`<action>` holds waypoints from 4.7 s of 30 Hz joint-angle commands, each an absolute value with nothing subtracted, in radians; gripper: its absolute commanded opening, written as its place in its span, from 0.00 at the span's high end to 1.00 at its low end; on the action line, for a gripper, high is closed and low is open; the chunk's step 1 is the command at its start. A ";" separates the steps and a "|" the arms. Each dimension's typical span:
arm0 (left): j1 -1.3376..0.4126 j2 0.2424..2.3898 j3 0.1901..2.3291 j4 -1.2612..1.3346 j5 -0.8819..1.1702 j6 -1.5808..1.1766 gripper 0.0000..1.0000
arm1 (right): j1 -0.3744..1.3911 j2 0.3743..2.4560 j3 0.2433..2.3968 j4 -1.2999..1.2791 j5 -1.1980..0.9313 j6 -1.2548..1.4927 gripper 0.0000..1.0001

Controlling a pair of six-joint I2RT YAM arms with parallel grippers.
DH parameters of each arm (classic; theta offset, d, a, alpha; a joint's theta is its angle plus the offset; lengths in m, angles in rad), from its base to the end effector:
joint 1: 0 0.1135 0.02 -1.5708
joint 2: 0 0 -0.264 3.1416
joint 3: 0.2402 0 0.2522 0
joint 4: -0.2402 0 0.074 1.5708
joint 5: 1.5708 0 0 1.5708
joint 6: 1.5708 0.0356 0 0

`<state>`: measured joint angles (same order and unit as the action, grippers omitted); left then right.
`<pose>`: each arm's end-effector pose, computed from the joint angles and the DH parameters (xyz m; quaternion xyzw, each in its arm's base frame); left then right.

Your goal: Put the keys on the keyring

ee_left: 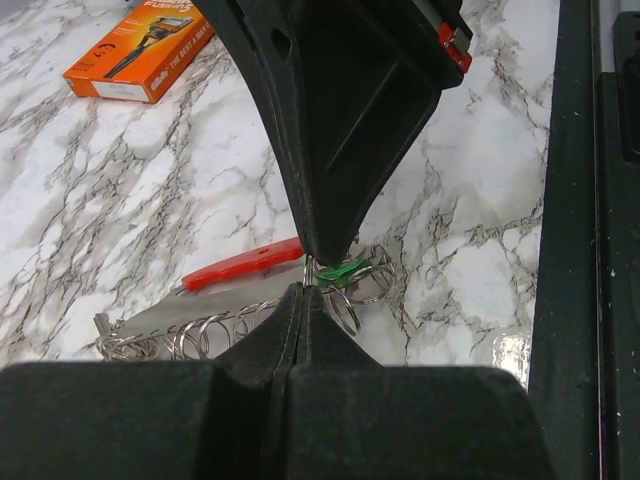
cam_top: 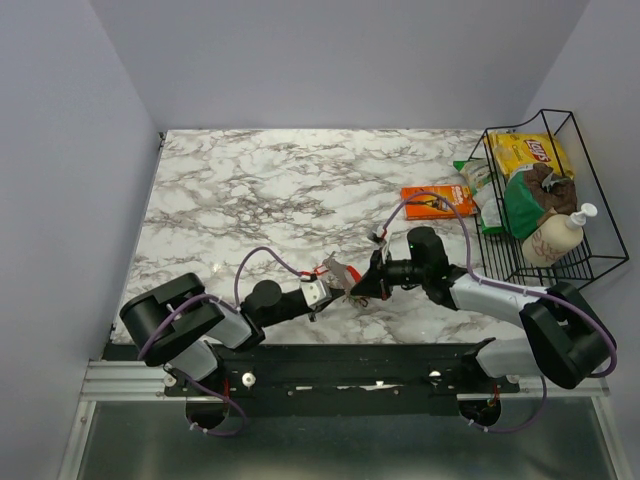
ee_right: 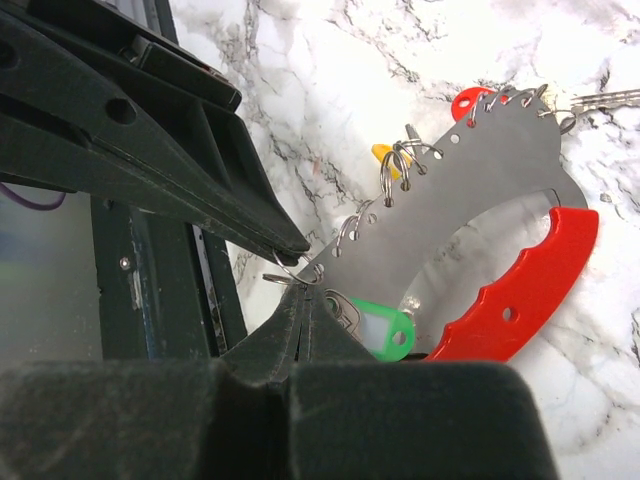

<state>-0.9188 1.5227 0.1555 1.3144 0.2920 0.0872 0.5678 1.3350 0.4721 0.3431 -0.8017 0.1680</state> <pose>0.1275 -0.1839 0.1437 0.4337 0.5806 -0.3716 0.5802 0.1961 0.1554 0.1740 -0.3500 0.7418 0.4811 0.3096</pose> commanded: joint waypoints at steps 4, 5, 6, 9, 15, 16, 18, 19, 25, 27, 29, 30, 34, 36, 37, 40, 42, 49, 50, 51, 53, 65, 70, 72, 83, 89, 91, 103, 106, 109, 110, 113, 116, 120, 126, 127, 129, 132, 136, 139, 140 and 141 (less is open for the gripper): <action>-0.931 1.490 0.135 1.687 0.276 0.081 1.00 | 0.565 1.339 0.451 0.379 -0.767 0.184 0.99; -0.931 1.488 0.132 1.687 0.275 0.080 1.00 | 0.566 1.339 0.448 0.382 -0.764 0.183 0.99; -0.931 1.486 0.127 1.687 0.275 0.080 1.00 | 0.565 1.338 0.446 0.385 -0.765 0.186 0.99; -0.931 1.477 0.121 1.687 0.275 0.078 1.00 | 0.565 1.347 0.442 0.400 -0.776 0.187 0.99; -0.931 1.470 0.112 1.687 0.270 0.075 1.00 | 0.565 1.328 0.426 0.452 -0.810 0.199 0.99; -0.931 1.473 0.112 1.687 0.265 0.074 1.00 | 0.565 1.322 0.426 0.459 -0.830 0.198 0.99; -0.931 1.474 0.113 1.687 0.259 0.071 1.00 | 0.565 1.301 0.425 0.465 -0.845 0.196 0.99; -0.933 1.476 0.115 1.687 0.250 0.063 1.00 | 0.565 1.296 0.419 0.469 -0.860 0.198 0.99; -0.942 1.499 0.146 1.687 0.219 0.005 1.00 | 0.565 1.281 0.390 0.566 -0.894 0.251 0.99; -0.951 1.502 0.155 1.687 0.210 0.003 1.00 | 0.563 1.292 0.382 0.587 -0.893 0.256 0.99; -0.957 1.503 0.163 1.687 0.207 -0.028 1.00 | 0.564 1.301 0.377 0.600 -0.881 0.258 0.99; -0.960 1.503 0.163 1.687 0.206 -0.038 1.00 | 0.565 1.302 0.374 0.600 -0.877 0.256 0.99; -0.962 1.486 0.153 1.687 0.196 -0.063 1.00 | 0.563 1.304 0.373 0.603 -0.859 0.250 0.99; -0.963 1.479 0.147 1.687 0.192 -0.067 1.00 | 0.565 1.301 0.373 0.604 -0.853 0.249 0.99; -0.963 1.474 0.140 1.687 0.190 -0.074 1.00 | 0.565 1.299 0.373 0.603 -0.845 0.245 0.99; -0.963 1.463 0.126 1.687 0.187 -0.086 1.00 | 0.565 1.292 0.370 0.601 -0.835 0.241 0.99; -0.963 1.460 0.118 1.687 0.190 -0.090 1.00 | 0.565 1.282 0.367 0.606 -0.828 0.242 0.99; -0.968 1.443 0.106 1.687 0.219 -0.106 1.00 | 0.565 1.295 0.365 0.623 -0.808 0.248 0.99; -0.969 1.437 0.106 1.687 0.221 -0.107 1.00 | 0.565 1.301 0.367 0.624 -0.810 0.250 0.99; -0.968 1.434 0.104 1.687 0.219 -0.109 1.00 | 0.563 1.302 0.370 0.627 -0.813 0.252 0.99; -0.969 1.427 0.100 1.687 0.221 -0.109 1.00 | 0.565 1.307 0.368 0.638 -0.816 0.255 0.99; -0.977 1.405 0.091 1.687 0.239 -0.103 1.00 | 0.564 1.336 0.377 0.630 -0.805 0.258 0.99; -0.979 1.404 0.092 1.687 0.250 -0.097 1.00 | 0.566 1.350 0.380 0.630 -0.811 0.259 0.99; -0.982 1.402 0.094 1.687 0.250 -0.094 1.00 | 0.565 1.351 0.382 0.627 -0.815 0.259 0.99; -0.986 1.413 0.081 1.687 0.187 -0.103 1.00 | 0.565 1.298 0.376 0.604 -0.816 0.258 0.99; -0.992 1.408 0.080 1.686 0.153 -0.115 1.00 | 0.565 1.212 0.364 0.595 -0.821 0.267 0.99; -0.996 1.408 0.080 1.687 0.144 -0.107 1.00 | 0.565 1.206 0.367 0.588 -0.831 0.264 0.99; -1.002 1.393 0.080 1.687 0.106 -0.084 1.00 | 0.565 1.255 0.351 0.606 -0.896 0.264 0.99; -1.003 1.397 0.089 1.687 0.113 -0.081 1.00 | 0.566 1.276 0.356 0.614 -0.905 0.268 0.99; -1.005 1.402 0.094 1.687 0.118 -0.083 1.00 | 0.565 1.290 0.357 0.627 -0.907 0.273 0.99; -1.006 1.402 0.095 1.687 0.118 -0.084 1.00 | 0.565 1.293 0.359 0.632 -0.907 0.275 0.99; -1.008 1.401 0.095 1.687 0.118 -0.084 1.00 | 0.565 1.304 0.362 0.635 -0.908 0.276 0.99; -1.008 1.402 0.097 1.687 0.120 -0.087 1.00 | 0.564 1.316 0.361 0.656 -0.919 0.287 0.99; -1.009 1.402 0.103 1.687 0.124 -0.089 1.00 | 0.565 1.324 0.359 0.664 -0.917 0.290 0.99; -1.012 1.410 0.107 1.687 0.133 -0.092 1.00 | 0.565 1.336 0.360 0.675 -0.910 0.298 0.99; -1.012 1.410 0.107 1.687 0.132 -0.094 1.00 | 0.565 1.341 0.362 0.675 -0.910 0.298 0.99; -1.014 1.410 0.106 1.687 0.133 -0.091 1.00 | 0.565 1.345 0.361 0.678 -0.905 0.299 0.99; -1.014 1.399 0.101 1.687 0.127 -0.091 1.00 | 0.565 1.339 0.350 0.678 -0.887 0.298 0.99; -1.014 1.390 0.095 1.687 0.124 -0.092 1.00 | 0.563 1.322 0.347 0.660 -0.864 0.290 0.99; -1.015 1.390 0.094 1.687 0.132 -0.094 1.00 | 0.563 1.325 0.348 0.652 -0.859 0.287 0.99; -1.019 1.387 0.094 1.687 0.133 -0.092 1.00 | 0.564 1.327 0.347 0.653 -0.859 0.288 0.99; -1.019 1.385 0.094 1.687 0.133 -0.092 1.00 | 0.565 1.330 0.347 0.653 -0.856 0.287 0.99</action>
